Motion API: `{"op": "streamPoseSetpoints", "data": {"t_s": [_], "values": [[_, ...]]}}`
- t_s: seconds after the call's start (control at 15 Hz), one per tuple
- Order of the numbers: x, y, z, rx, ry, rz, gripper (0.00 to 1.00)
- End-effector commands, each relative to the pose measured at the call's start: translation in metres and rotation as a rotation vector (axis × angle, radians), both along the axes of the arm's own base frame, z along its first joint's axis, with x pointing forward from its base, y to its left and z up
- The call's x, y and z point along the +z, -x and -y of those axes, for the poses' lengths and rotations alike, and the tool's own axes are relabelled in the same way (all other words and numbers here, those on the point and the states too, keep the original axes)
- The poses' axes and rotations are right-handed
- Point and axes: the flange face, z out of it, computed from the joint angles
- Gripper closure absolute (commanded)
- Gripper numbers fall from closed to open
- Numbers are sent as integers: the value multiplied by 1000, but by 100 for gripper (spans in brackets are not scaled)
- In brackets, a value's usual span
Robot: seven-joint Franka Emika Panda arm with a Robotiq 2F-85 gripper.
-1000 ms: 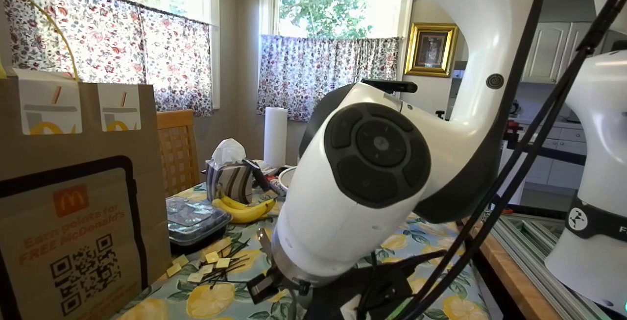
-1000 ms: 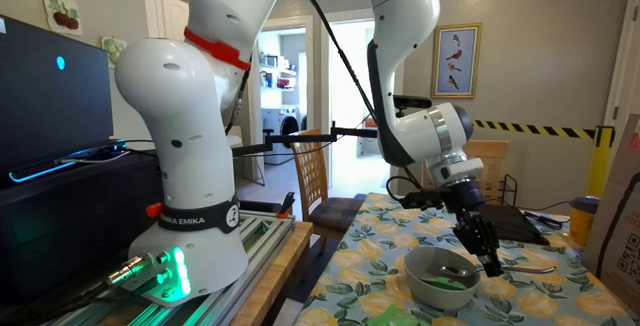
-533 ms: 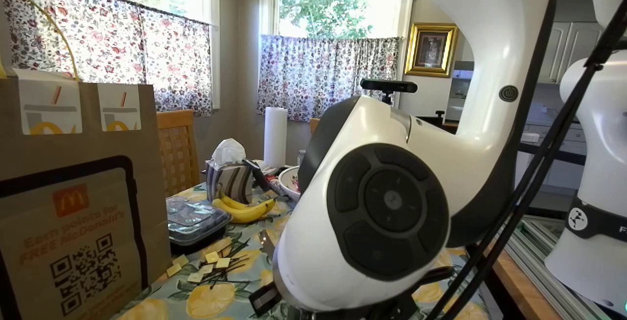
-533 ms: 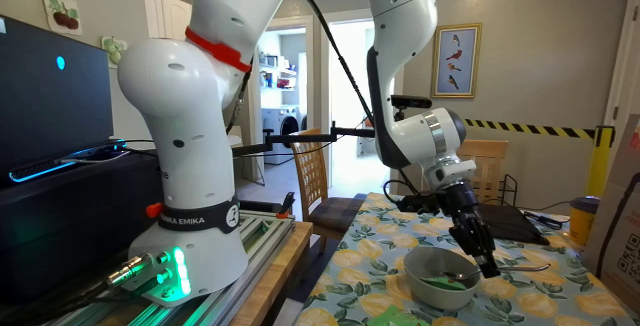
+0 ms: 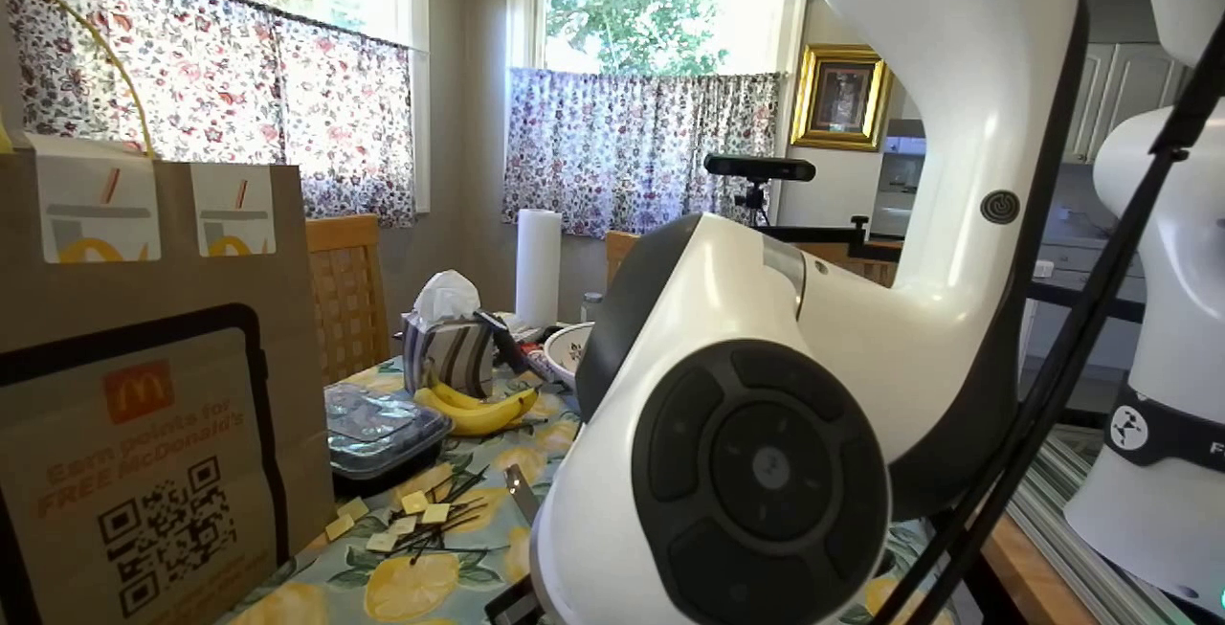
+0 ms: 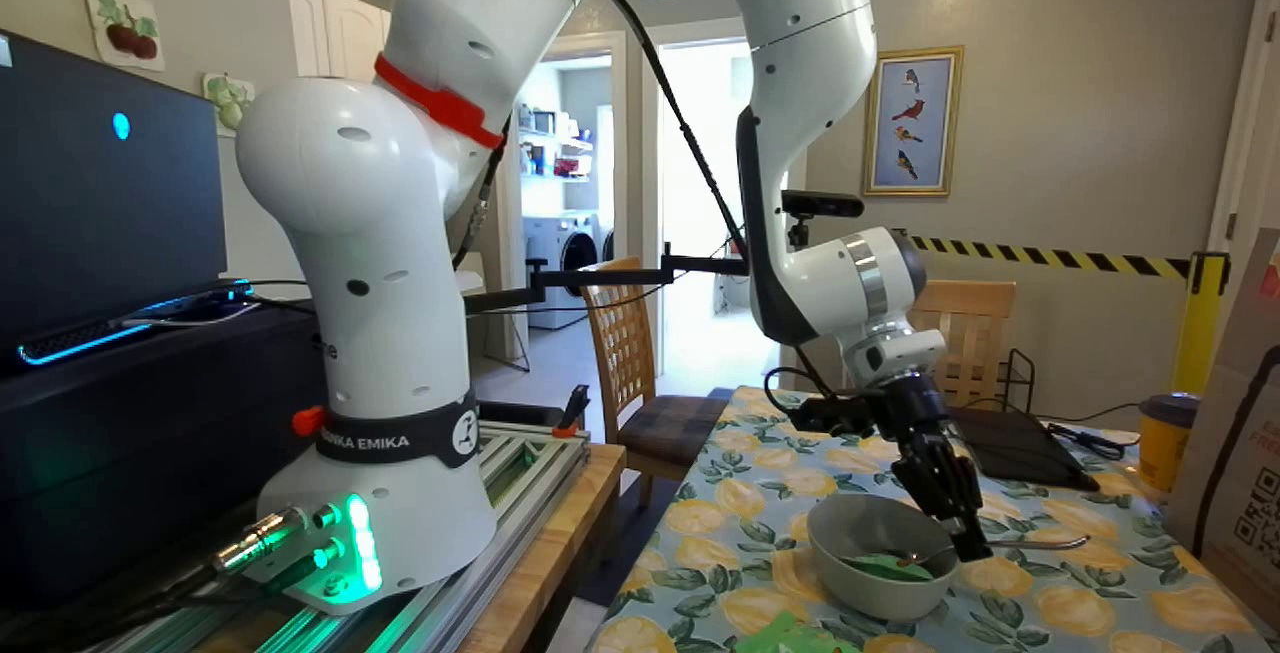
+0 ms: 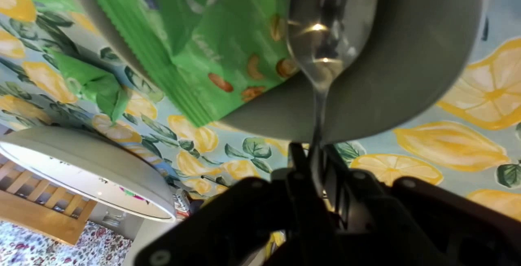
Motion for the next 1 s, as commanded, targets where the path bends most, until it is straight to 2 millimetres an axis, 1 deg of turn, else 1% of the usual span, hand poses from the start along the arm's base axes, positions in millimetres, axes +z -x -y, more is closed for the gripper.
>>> {"op": "streamPoseSetpoints", "data": {"t_s": [0.0, 0.47, 0.67, 0.93], "values": [[-6, -8, -9, -11, 6, 13, 96], [-1, -11, -6, 32, -68, -42, 96], [3, -15, -4, 47, -108, -47, 96], [5, -16, -1, 48, -139, -45, 96]]}}
